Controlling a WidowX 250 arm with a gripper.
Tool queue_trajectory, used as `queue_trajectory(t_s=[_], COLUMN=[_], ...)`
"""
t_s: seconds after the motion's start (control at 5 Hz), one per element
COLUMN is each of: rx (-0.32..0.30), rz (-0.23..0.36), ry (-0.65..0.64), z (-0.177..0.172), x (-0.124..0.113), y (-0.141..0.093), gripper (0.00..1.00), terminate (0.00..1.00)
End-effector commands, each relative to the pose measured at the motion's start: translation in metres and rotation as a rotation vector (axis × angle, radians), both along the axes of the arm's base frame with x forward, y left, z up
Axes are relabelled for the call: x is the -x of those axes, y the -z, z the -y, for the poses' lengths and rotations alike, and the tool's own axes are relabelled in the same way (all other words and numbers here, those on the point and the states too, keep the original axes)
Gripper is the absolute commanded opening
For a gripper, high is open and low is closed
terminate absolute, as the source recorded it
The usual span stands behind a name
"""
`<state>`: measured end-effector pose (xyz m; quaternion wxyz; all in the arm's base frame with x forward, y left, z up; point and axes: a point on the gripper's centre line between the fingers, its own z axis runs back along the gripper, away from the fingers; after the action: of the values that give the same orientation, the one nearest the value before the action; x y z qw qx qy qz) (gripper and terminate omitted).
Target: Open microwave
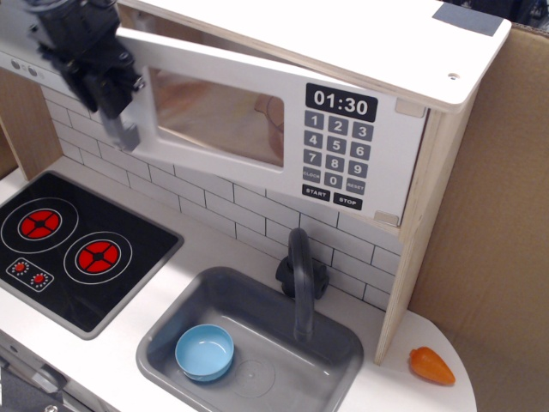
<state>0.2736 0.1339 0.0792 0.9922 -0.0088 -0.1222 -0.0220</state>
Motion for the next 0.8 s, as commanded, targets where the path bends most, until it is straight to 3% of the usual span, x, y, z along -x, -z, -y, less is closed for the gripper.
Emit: queue_trajectory(t_s=[0.0, 0.2, 0.4, 0.6], rx=[0.007, 0.116, 0.202, 0.247], rz=[-0.058, -0.207, -0.236, -0.22], ry=[0.046, 0.053, 0.065, 0.019], z=[0.012, 0.029, 0.047, 0.054], x=[0.048, 0.07, 0.08, 0.069], y=[-0.017, -0.044, -0.077, -0.1], gripper=[1.0, 1.0, 1.0, 1.0], terminate=[0.0, 0.0, 0.0, 0.0])
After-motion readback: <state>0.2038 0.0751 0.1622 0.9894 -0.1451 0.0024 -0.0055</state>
